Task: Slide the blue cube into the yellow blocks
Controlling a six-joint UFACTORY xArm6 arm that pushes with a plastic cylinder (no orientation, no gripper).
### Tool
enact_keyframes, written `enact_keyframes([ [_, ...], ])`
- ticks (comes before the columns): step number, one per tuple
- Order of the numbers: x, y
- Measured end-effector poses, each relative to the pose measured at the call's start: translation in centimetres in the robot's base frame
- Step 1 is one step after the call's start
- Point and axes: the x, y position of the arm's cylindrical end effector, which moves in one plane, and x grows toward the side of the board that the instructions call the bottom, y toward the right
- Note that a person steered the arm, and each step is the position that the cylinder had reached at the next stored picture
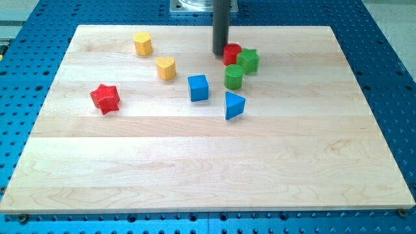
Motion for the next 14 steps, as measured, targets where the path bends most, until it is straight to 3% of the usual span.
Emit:
enact_keyframes([
  [1,-0.3,-1.4],
  [2,3.4,-4.4],
  [4,9.0,-1.3],
  [6,6.8,-0.2],
  [8,13.2,-5.2],
  [9,10.4,-0.7],
  [10,12.3,5.9],
  [11,17.9,6.4],
  [12,18.8,2.2],
  [14,18.9,2.5],
])
